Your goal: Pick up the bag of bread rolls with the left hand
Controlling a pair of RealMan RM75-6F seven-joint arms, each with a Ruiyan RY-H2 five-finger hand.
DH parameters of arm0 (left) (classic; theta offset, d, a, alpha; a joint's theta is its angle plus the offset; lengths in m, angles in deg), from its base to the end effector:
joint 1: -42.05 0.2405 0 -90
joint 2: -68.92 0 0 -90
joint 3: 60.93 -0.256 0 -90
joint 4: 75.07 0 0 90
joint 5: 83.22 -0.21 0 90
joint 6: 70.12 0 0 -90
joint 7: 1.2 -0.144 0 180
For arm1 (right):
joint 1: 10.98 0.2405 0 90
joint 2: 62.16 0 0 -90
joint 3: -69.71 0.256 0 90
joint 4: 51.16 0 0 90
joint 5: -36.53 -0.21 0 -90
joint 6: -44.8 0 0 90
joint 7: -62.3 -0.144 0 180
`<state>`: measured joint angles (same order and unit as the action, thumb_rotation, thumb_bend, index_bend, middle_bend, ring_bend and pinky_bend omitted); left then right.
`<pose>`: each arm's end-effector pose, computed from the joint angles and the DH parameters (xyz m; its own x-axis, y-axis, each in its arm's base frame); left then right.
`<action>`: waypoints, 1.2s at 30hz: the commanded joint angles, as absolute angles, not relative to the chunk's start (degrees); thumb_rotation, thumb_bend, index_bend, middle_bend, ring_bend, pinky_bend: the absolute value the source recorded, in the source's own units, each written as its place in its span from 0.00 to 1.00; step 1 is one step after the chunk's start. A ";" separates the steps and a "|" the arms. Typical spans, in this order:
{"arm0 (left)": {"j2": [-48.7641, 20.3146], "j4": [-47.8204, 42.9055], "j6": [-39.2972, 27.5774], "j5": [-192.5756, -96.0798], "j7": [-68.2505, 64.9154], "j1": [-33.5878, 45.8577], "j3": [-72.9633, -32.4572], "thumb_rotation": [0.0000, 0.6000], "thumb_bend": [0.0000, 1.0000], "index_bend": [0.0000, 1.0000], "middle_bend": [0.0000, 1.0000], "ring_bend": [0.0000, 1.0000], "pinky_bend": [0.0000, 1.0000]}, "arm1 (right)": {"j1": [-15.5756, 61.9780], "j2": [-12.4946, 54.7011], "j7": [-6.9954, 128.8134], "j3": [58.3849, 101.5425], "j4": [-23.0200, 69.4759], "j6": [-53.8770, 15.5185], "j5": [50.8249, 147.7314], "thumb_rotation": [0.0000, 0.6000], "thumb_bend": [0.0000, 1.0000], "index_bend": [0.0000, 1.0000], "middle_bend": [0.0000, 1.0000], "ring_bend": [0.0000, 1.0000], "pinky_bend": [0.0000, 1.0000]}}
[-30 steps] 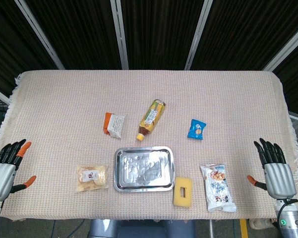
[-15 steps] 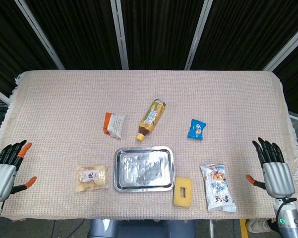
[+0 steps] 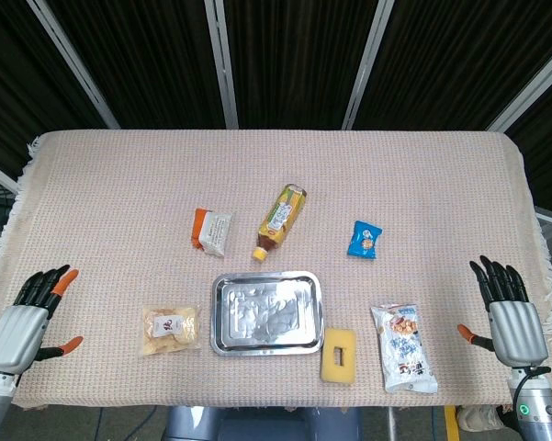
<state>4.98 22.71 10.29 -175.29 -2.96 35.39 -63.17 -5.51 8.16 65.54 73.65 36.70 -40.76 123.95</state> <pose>-0.2834 0.1667 0.1244 0.3621 0.1626 0.9178 0.9288 -0.1458 -0.3406 -0.3092 -0.1886 0.1336 0.4194 0.0288 0.9073 -0.9065 -0.0397 0.4203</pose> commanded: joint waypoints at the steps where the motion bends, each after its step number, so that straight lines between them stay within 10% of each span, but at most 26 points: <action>1: 3.94 22.94 6.31 -176.19 -2.97 33.19 -64.11 1.00 0.05 0.02 0.00 0.00 0.00 | -5.53 8.21 65.52 73.63 36.70 -40.94 124.10 1.00 0.00 0.01 0.00 0.00 0.00; 36: -10.62 24.66 -23.65 -154.09 -16.93 16.06 -59.01 1.00 0.27 0.15 0.00 0.00 0.12 | -5.67 8.13 66.45 73.56 36.87 -40.26 123.00 1.00 0.00 0.01 0.00 0.00 0.00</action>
